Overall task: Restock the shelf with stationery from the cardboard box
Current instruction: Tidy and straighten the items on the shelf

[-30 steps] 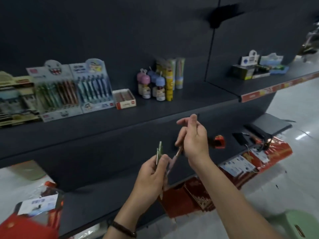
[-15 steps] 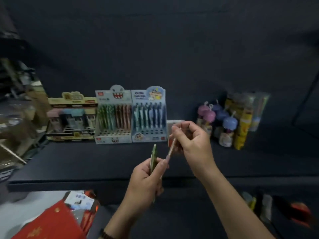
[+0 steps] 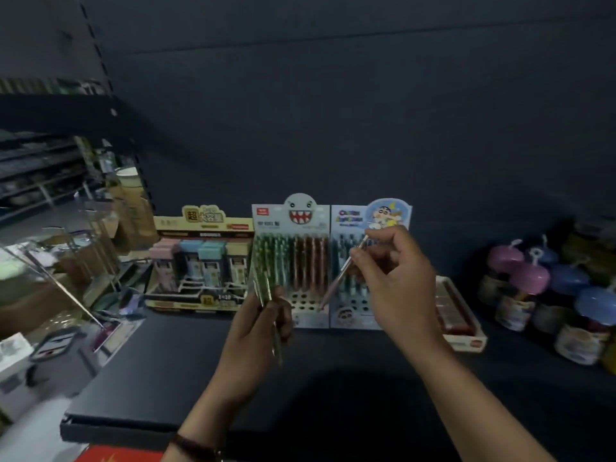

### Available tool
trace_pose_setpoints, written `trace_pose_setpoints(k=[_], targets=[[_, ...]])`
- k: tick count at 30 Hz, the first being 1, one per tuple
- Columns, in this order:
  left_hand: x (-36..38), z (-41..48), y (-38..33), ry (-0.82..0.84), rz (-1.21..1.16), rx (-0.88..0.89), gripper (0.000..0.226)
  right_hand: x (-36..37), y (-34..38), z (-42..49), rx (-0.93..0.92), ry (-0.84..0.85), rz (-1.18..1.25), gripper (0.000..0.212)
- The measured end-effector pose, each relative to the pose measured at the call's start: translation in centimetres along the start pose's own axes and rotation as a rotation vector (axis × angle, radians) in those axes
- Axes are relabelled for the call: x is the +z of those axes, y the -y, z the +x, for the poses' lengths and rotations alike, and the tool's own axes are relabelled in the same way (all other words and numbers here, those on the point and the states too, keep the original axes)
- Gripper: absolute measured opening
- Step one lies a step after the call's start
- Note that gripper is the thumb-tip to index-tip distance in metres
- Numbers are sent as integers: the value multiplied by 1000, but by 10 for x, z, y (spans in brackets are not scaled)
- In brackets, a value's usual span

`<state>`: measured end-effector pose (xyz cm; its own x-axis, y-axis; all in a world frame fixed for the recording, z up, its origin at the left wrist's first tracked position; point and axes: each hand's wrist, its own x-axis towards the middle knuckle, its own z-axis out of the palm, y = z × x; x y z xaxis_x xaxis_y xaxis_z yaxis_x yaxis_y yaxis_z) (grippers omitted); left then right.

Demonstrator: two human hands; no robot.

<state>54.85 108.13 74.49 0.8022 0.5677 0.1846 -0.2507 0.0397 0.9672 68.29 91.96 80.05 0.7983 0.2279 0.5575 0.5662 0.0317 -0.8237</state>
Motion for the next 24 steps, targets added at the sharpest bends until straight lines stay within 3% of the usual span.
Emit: trace_pose_setpoints(k=[4, 8, 20, 24], targets=[[-44, 34, -8, 174, 22, -23, 22, 41, -12, 14, -44, -45, -157, 17], [-71, 79, 2, 280, -44, -195, 24, 81, -18, 29, -33, -33, -295, 24], [-66, 79, 23, 232, -303, -188, 36, 123, -37, 26, -160, 93, -590, 19], [-71, 78, 22, 203, -222, -165, 35, 125, -41, 24, -162, 199, -687, 22]])
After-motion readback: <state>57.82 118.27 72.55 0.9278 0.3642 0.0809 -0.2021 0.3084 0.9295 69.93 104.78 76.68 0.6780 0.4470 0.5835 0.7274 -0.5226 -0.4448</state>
